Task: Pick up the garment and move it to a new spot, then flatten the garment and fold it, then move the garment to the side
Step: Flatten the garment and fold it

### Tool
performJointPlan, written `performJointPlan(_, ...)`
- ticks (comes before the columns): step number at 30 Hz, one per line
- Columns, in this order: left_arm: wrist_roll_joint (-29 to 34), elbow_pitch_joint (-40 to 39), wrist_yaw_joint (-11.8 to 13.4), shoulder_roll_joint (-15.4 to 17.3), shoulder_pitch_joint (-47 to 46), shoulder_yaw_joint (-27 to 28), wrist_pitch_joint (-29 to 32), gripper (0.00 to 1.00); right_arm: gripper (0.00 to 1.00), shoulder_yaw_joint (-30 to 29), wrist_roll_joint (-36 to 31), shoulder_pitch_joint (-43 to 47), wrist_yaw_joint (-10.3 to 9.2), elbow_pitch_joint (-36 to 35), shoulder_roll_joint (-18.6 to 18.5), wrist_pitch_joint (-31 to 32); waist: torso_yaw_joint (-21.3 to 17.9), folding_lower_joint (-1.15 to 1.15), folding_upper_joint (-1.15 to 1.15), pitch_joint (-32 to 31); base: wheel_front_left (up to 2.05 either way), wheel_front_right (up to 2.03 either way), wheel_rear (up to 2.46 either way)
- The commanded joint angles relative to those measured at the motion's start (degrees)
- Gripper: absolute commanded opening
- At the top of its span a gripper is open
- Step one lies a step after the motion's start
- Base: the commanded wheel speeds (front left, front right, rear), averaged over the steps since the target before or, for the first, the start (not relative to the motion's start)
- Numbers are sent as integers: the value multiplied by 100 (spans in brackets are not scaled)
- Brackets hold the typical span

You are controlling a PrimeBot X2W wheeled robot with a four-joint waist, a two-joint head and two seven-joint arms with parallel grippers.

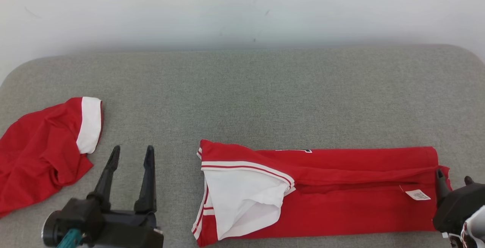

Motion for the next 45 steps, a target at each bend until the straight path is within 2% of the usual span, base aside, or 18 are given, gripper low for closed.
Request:
performJointPlan(1,258,-56,-48,-114,248,181,-24,100,100,-39,-16,-112,-14,78,50,-12,0,1,0,17,0,0,0)
performJointPlan(7,1246,-278,-409,-587,713,1027,-28,100,100,-291,-250,-618,-14,672,91,121,37,1,0,181,0,0,0)
performJointPlan(14,1786,-149,-904,-934,800,1376,-29,100,100,-567,-841,-939,-14,1235,-232,432,195,1,0,373,0,0,0)
performJointPlan(20,2006,42,-1136,-1039,849,1620,-29,100,100,-576,-904,-1003,-14,1532,-343,564,227,1,0,467,0,0,0)
performJointPlan(29,1902,303,-1756,-876,916,1769,-30,100,100,-478,-913,-1181,-15,2253,-384,533,159,1,0,562,0,0,0)
performJointPlan(40,2126,527,-1787,-887,821,1768,-30,100,100,-438,-802,-1465,-15,2849,-399,480,174,1,0,680,0,0,0)
performJointPlan(41,2154,545,-1788,-896,797,1750,-30,100,76,-419,-785,-1487,-14,2900,-392,499,173,1,0,686,0,0,0)
performJointPlan(42,2170,566,-1779,-903,786,1743,-29,100,27,-396,-773,-1506,-14,2932,-399,510,170,1,0,693,0,0,0)
performJointPlan(43,2186,579,-1769,-909,773,1742,-30,100,0,-347,-755,-1516,-14,2973,-400,552,166,1,0,700,0,0,0)
performJointPlan(45,2218,600,-1726,-917,741,1756,-30,100,0,-284,-722,-1523,-15,3014,-416,584,157,1,0,705,0,0,0)
